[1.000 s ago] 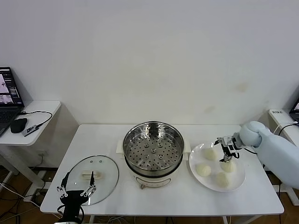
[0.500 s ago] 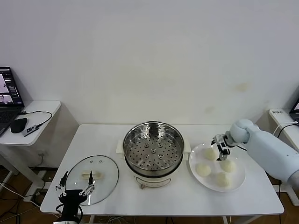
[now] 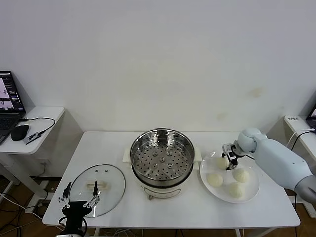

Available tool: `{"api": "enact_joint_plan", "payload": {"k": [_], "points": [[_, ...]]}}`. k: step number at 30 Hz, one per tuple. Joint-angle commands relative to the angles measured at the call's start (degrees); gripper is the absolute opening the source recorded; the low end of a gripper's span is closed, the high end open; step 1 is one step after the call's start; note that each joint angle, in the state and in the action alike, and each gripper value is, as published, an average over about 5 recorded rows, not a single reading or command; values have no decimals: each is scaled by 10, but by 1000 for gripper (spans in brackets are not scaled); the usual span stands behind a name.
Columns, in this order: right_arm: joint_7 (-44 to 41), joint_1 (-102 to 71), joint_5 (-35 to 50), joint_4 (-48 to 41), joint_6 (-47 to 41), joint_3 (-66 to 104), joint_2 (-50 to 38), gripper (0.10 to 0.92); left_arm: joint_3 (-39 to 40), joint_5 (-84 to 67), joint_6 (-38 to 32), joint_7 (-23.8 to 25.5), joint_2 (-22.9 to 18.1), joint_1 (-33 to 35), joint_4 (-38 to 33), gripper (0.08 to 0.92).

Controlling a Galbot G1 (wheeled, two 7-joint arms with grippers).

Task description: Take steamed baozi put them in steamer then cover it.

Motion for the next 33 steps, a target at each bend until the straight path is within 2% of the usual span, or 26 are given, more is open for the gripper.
{"api": "enact_joint_plan", "payload": {"k": [1, 4, 7, 16, 26, 33], "points": [[2, 3, -2, -7, 0, -2, 6, 658, 0, 0, -1, 0, 1, 1, -2, 823], [1, 3, -2, -7, -1, -2, 7, 666, 0, 0, 0, 0, 1, 0, 0, 823], [0, 4, -1, -5, -1, -3, 6, 589, 0, 0, 0, 0, 1, -1, 0, 823], [-9, 42, 32, 35, -1, -16, -24, 577, 2, -1, -1, -1, 3, -8, -2, 823], [-23, 169, 152, 164, -32, -91, -120, 577, 6, -4, 2, 0, 12, -21, -1, 823], [-21, 298, 227, 201, -42, -176, -110, 577, 11, -13, 2, 0, 17, -27, -2, 823]]}}
